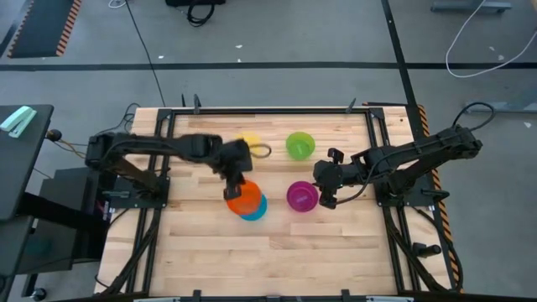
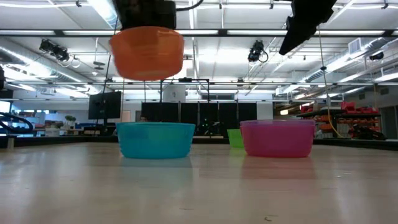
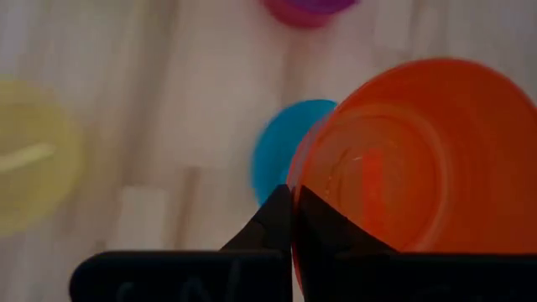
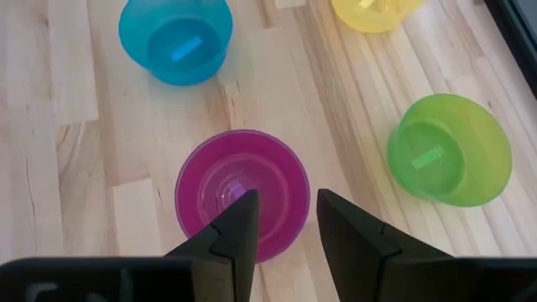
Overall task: Nest bowls inside each other
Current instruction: Stack the orange bowl on top of the blue bowl
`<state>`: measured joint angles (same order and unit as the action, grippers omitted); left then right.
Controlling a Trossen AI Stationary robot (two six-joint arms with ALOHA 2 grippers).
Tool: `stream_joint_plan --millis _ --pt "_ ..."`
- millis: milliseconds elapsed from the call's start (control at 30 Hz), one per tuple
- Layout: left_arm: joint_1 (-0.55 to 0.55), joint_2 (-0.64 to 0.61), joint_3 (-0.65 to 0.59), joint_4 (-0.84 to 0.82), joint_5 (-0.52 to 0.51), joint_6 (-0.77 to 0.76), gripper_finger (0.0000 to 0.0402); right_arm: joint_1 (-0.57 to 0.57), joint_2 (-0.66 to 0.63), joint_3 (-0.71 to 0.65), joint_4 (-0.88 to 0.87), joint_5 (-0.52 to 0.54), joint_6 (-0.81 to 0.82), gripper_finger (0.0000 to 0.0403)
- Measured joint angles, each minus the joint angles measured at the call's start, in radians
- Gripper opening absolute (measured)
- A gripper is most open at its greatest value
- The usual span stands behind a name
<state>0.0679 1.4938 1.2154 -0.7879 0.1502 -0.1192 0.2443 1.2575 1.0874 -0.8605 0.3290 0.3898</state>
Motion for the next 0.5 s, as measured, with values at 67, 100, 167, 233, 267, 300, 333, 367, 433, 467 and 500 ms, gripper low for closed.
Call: stream_joint_plan --millis 67,100,167,233,267,300,333,367,433,467,500 --pt "-0.017 -0.004 -0.054 0.059 0.006 -0.015 0.0007 0.0 0.0 0.0 0.002 0.0 0.001 0.013" --pt "-0.024 -0.005 -0.077 0.075 0.007 -0.025 0.0007 0.0 0.0 0.0 0.007 0.0 0.001 0.013" --pt "-0.024 -0.001 -0.118 0.108 0.001 -0.027 0.0007 0.0 0.0 0.0 0.007 0.0 0.002 0.013" --pt "-0.019 -0.001 -0.149 0.126 -0.001 -0.028 0.0007 0.0 0.0 0.0 0.01 0.0 0.0 0.013" --pt "-0.014 -0.001 -0.16 0.146 -0.002 -0.028 0.0007 0.0 0.0 0.0 0.01 0.0 0.0 0.013" --pt "-0.009 0.0 -0.165 0.163 -0.003 -0.028 0.0007 0.0 0.0 0.0 0.014 0.0 -0.003 0.013" --pt "-0.001 0.0 -0.168 0.174 -0.003 -0.027 0.0007 0.0 0.0 0.0 0.019 0.0 -0.006 0.013" --pt "0.008 -0.001 -0.172 0.187 -0.002 -0.027 0.0007 0.0 0.0 0.0 0.023 0.0 -0.009 0.013" --pt "0.03 0.01 -0.176 0.207 -0.003 -0.027 0.0007 0.0 0.0 0.0 0.024 0.0 -0.017 0.013" --pt "0.04 0.013 -0.176 0.209 -0.006 -0.028 0.0007 0.0 0.0 0.0 0.026 0.0 -0.019 0.013" --pt "0.048 0.017 -0.176 0.205 -0.007 -0.028 0.0007 0.0 0.0 0.0 0.026 0.0 -0.019 0.013"
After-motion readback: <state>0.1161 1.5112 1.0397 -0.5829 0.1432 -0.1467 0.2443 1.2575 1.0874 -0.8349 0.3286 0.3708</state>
